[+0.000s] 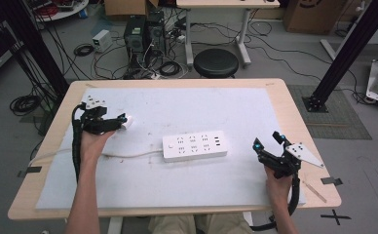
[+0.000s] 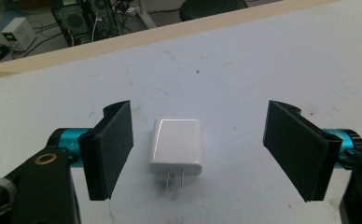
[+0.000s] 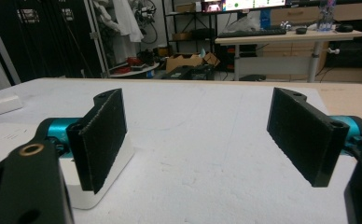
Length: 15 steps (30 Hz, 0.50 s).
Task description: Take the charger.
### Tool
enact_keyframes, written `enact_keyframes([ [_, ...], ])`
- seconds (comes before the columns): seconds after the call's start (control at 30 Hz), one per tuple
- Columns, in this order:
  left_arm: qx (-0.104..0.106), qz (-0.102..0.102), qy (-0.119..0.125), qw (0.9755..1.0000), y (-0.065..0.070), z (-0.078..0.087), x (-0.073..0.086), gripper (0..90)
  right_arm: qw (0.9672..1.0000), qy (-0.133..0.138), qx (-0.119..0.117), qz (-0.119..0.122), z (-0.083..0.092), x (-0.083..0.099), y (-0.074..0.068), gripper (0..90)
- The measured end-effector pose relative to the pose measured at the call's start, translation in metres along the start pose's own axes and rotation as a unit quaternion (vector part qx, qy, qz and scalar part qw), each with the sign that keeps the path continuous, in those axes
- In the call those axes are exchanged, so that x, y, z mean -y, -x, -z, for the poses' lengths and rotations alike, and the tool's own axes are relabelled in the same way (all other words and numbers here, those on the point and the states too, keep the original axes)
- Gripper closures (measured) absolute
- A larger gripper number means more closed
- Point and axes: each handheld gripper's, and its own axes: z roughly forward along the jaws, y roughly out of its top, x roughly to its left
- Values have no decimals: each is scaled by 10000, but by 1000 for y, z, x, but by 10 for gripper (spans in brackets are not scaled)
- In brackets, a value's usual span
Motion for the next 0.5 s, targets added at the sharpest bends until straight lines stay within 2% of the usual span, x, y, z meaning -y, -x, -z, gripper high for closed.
enact_keyframes([
  [0.07, -33, -36, -167, 9998, -2, -7, -1, 244, 10000, 2, -9, 26, 0, 0, 0, 202],
  [0.1, -33, -36, -167, 9998, -2, -7, -1, 244, 10000, 2, -9, 26, 0, 0, 0, 202],
  [0.13, 13, -52, -318, 9995, -4, -16, -2, 244, 10000, -8, 4, 32, 0, 0, 0, 202],
  [0.17, 13, -52, -318, 9995, -4, -16, -2, 244, 10000, -8, 4, 32, 0, 0, 0, 202],
  [0.27, 126, -92, -526, 9985, -7, -31, 0, 243, 10000, -20, 4, 7, 0, 0, 0, 203],
  [0.37, 107, -95, -570, 9983, -9, -39, 1, 243, 10000, 6, -10, 66, -1, 0, 0, 202],
  [0.47, 168, -78, -713, 9973, -14, -49, 5, 243, 10000, 0, 2, 63, -1, 0, 0, 202],
  [0.5, 238, -72, -862, 9960, -16, -54, 8, 243, 10000, -1, 6, 68, -1, 0, 0, 202],
])
